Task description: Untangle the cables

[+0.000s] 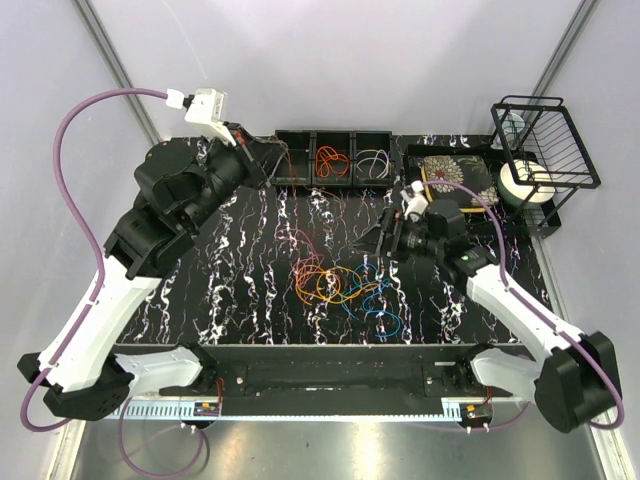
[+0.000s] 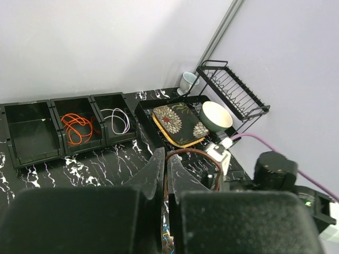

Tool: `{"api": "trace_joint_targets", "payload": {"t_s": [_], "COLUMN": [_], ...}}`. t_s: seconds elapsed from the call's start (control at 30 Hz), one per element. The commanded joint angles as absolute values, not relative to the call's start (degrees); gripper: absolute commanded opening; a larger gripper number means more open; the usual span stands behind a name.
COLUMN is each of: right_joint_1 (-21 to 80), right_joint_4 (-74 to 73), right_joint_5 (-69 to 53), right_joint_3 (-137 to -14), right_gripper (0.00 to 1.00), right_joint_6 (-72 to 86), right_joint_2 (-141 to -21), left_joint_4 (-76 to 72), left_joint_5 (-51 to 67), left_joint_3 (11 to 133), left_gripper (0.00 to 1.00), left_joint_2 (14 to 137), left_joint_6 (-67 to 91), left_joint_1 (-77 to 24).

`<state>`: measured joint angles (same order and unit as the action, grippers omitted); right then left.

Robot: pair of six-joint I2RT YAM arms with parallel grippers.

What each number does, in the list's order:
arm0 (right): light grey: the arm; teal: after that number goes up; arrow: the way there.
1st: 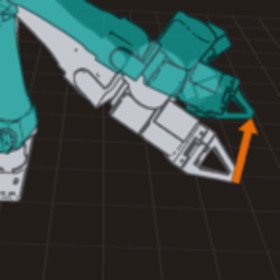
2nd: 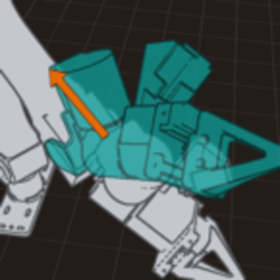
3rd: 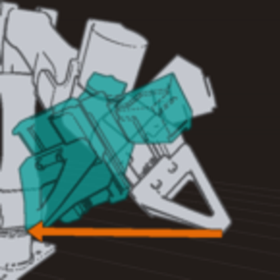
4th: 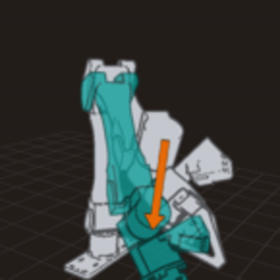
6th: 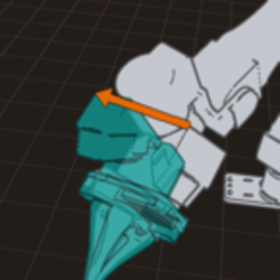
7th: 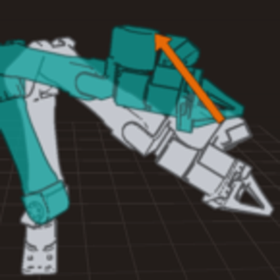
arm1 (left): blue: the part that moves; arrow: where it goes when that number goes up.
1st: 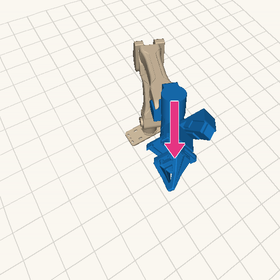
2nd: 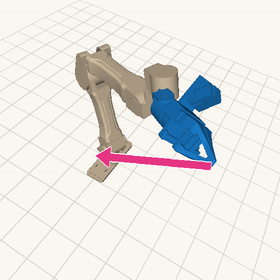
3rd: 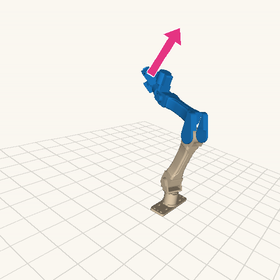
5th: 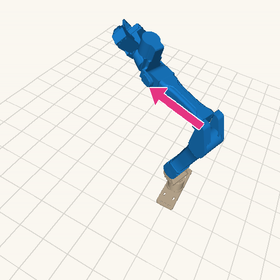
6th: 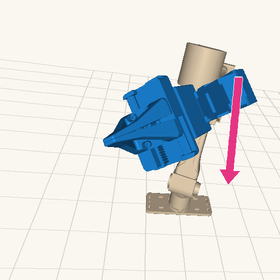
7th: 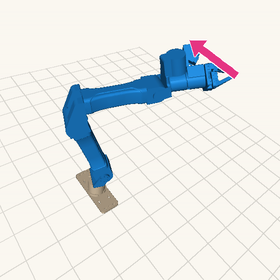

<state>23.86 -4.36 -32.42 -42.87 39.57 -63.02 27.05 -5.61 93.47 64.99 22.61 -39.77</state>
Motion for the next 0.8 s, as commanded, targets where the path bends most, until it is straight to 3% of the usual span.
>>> {"api": "trace_joint_targets", "payload": {"t_s": [0.0, 0.4, 0.77], "right_joint_1": [27.0, 35.2, 40.4], "right_joint_4": [3.6, 8.6, 8.7], "right_joint_5": [-34.0, -24.9, -19.3], "right_joint_3": [-43.6, -44.1, -49.5], "right_gripper": [0.91, 0.89, 0.89], "right_joint_6": [40.2, 36.7, 33.4], "right_joint_2": [-66.1, -71.4, -77.4], "left_joint_4": [23.1, 24.2, 23.4], "left_joint_5": [-7.7, -16.3, -17.1], "left_joint_3": [93.8, 94.8, 94.9], "left_gripper": [0.0, 0.0, 0.0], "left_joint_2": [65.7, 69.0, 70.9], "left_joint_6": [24.0, 30.1, 31.3], "left_joint_1": [-39.7, -39.7, -39.6]}}
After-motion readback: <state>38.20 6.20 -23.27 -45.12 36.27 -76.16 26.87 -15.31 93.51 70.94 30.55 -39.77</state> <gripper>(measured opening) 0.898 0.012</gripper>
